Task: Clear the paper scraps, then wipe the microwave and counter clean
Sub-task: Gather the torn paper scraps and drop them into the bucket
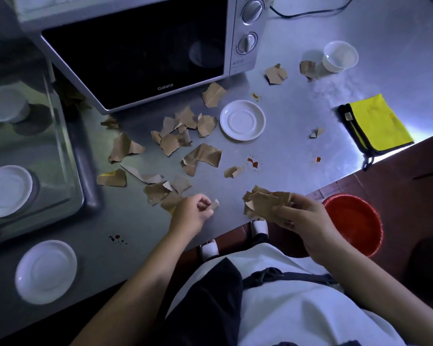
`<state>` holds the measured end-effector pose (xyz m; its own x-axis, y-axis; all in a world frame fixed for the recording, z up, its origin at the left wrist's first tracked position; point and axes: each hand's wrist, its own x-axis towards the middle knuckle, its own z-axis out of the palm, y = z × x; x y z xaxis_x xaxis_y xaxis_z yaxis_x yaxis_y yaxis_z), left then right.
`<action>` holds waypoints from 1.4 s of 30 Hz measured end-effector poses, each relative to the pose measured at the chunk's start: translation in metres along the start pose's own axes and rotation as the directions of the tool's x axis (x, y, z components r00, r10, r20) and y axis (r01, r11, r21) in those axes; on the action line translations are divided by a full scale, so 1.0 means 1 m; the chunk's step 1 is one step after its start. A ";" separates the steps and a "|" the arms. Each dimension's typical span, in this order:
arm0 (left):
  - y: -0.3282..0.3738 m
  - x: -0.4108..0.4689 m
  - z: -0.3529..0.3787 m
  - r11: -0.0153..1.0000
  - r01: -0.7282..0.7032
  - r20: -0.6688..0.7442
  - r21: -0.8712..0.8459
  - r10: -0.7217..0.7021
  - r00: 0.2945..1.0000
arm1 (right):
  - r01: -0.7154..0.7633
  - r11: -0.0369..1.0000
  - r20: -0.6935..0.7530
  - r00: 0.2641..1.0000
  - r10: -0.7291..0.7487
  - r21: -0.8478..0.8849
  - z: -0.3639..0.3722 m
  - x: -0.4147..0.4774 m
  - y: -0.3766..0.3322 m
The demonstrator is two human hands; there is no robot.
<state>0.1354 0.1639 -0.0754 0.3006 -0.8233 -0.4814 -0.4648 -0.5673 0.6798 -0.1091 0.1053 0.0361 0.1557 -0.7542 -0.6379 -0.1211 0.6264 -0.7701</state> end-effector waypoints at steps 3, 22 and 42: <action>-0.019 -0.022 -0.007 0.977 0.103 -0.154 -0.186 -0.133 0.979 | -0.006 1.000 0.108 0.994 0.006 -0.002 0.006 0.014 -0.009; -0.048 -0.029 -0.035 0.895 0.239 -0.395 -0.377 -0.389 0.833 | 0.099 0.982 0.326 0.945 -0.041 -0.164 0.024 0.044 -0.050; -0.054 -0.011 -0.032 0.975 0.159 -0.368 -0.155 -0.207 0.906 | 0.062 0.987 0.211 0.977 -0.029 -0.151 0.011 0.036 -0.044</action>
<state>0.1841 0.2030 -0.0893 0.6754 -0.6362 -0.3730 -0.2759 -0.6870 0.6722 -0.0875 0.0530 0.0466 0.3624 -0.7133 -0.5999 -0.2582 0.5416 -0.8000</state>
